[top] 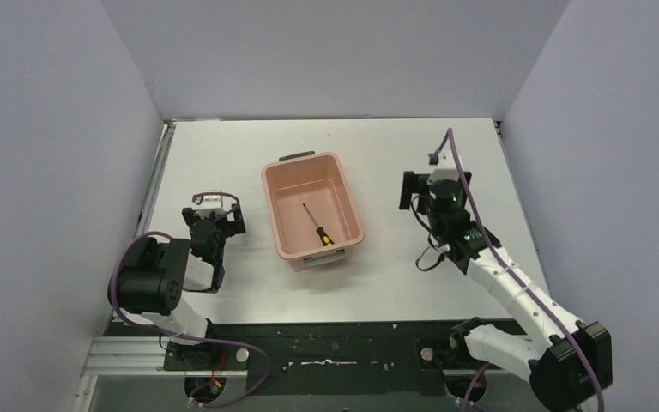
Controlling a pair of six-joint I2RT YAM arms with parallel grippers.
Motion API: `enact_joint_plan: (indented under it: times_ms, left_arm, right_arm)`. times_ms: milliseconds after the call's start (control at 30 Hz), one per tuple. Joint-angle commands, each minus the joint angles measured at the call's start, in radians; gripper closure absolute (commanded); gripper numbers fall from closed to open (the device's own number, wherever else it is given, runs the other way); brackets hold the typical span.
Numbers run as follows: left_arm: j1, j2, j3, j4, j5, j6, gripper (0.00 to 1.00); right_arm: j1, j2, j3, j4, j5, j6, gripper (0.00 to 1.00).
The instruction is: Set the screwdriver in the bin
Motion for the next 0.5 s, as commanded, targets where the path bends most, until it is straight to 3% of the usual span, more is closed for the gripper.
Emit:
enact_joint_plan:
  times_ms: [0, 233, 467]
  left_arm:
    - [0.006, -0.006, 0.012, 0.028, 0.017, 0.009, 0.03]
    - [0.006, -0.006, 0.012, 0.028, 0.017, 0.009, 0.03]
    - [0.006, -0.006, 0.013, 0.027, 0.016, 0.010, 0.03]
  right_arm:
    - [-0.073, -0.169, -0.334, 0.421, 0.046, -0.118, 0.00]
    - [-0.097, -0.269, -0.692, 0.721, 0.094, -0.149, 0.00]
    - [-0.100, -0.259, -0.788, 0.841, 0.106, -0.186, 0.00]
